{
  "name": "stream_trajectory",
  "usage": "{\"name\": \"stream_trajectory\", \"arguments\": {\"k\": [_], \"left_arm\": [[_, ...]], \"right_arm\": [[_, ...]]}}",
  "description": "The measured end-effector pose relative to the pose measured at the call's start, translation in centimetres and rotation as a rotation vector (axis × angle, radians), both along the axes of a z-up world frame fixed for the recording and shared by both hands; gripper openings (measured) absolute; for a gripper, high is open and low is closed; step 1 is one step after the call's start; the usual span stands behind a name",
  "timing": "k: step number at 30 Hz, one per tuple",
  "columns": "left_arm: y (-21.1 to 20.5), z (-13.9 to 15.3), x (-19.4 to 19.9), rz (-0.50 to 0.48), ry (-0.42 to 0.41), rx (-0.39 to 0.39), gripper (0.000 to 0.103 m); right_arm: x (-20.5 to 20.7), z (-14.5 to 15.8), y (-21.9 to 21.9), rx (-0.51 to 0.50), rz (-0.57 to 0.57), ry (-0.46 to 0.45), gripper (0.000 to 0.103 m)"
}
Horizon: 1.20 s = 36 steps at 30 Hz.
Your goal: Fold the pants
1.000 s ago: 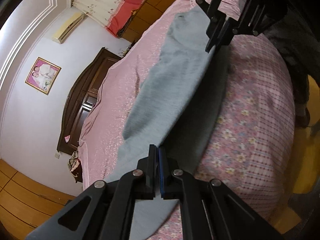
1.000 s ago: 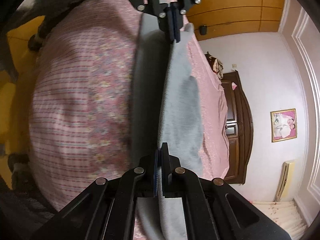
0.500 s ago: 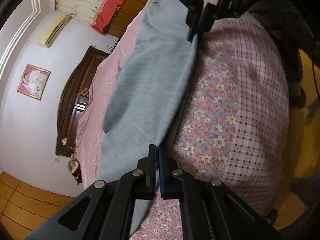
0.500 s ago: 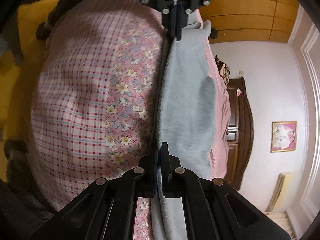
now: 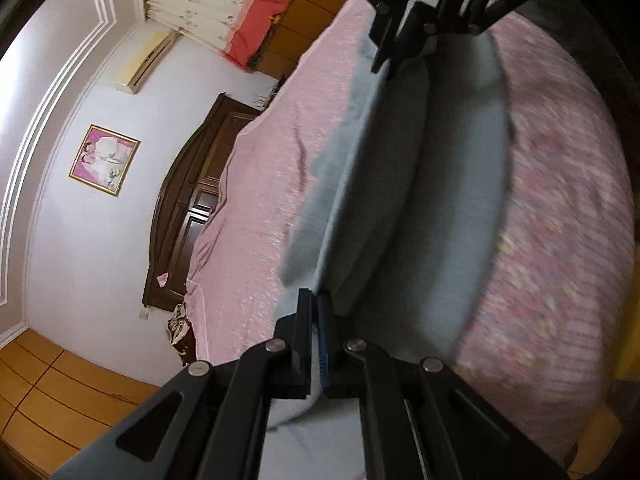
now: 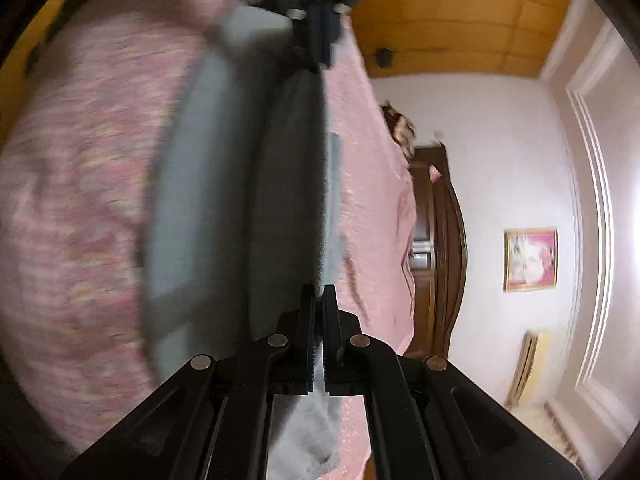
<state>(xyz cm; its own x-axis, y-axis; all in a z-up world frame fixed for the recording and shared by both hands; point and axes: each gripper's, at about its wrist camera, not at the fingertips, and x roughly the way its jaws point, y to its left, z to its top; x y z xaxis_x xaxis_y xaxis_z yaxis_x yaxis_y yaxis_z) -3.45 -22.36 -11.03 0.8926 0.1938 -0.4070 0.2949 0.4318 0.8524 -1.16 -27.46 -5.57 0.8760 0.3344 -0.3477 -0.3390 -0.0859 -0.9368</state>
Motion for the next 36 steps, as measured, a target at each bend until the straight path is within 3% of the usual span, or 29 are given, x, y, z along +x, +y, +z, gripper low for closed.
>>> {"name": "stream_trajectory", "arguments": {"k": [2, 4, 7, 11, 15, 19, 24, 28, 29, 31, 32, 33, 34, 36], "left_arm": [[-0.1, 0.3, 0.1, -0.004, 0.006, -0.006, 0.003], [0.0, -0.6, -0.3, -0.008, 0.034, -0.003, 0.003], [0.3, -2.4, -0.8, -0.002, 0.126, -0.066, 0.003], [-0.3, -4.5, -2.2, -0.020, 0.124, -0.012, 0.003], [-0.7, -5.4, -2.7, -0.027, 0.099, 0.020, 0.003], [-0.9, -5.9, -3.8, -0.028, 0.089, 0.010, 0.003], [-1.1, -7.0, -3.8, -0.021, 0.101, 0.029, 0.003], [-0.9, -6.8, -3.7, -0.010, 0.105, 0.023, 0.004], [-0.8, -6.6, -3.7, 0.000, 0.106, 0.009, 0.005], [-0.2, -5.7, -3.9, 0.032, 0.111, -0.030, 0.013], [0.5, -4.9, -4.2, 0.054, 0.118, -0.068, 0.016], [1.2, -4.2, -4.3, 0.074, 0.125, -0.102, 0.029], [1.7, -3.4, -4.5, 0.096, 0.136, -0.145, 0.041], [2.5, -1.7, -4.7, 0.131, 0.161, -0.254, 0.051]], "right_arm": [[-0.2, 0.1, 0.2, 0.011, 0.009, 0.018, 0.003], [-1.3, -1.8, 0.1, -0.060, 0.045, -0.020, 0.003], [-2.9, -5.7, -0.7, -0.190, 0.117, -0.065, 0.003], [-3.5, -8.1, -0.9, -0.241, 0.148, -0.149, 0.003], [-3.3, -8.9, -1.0, -0.255, 0.179, -0.217, 0.003], [-3.2, -7.2, -0.9, -0.180, 0.167, -0.170, 0.003], [-2.5, -8.8, -0.2, -0.256, 0.178, -0.199, 0.003], [-2.1, -9.1, 0.3, -0.251, 0.175, -0.226, 0.004], [-2.3, -9.2, 0.4, -0.244, 0.172, -0.249, 0.009], [-3.0, -10.1, -0.3, -0.217, 0.146, -0.356, 0.034], [-3.5, -10.3, -0.8, -0.198, 0.139, -0.391, 0.053], [-4.0, -9.8, -1.4, -0.167, 0.128, -0.404, 0.067], [-4.4, -8.9, -2.0, -0.119, 0.100, -0.379, 0.071], [-4.0, -6.3, -2.8, 0.001, -0.030, -0.261, 0.073]]}}
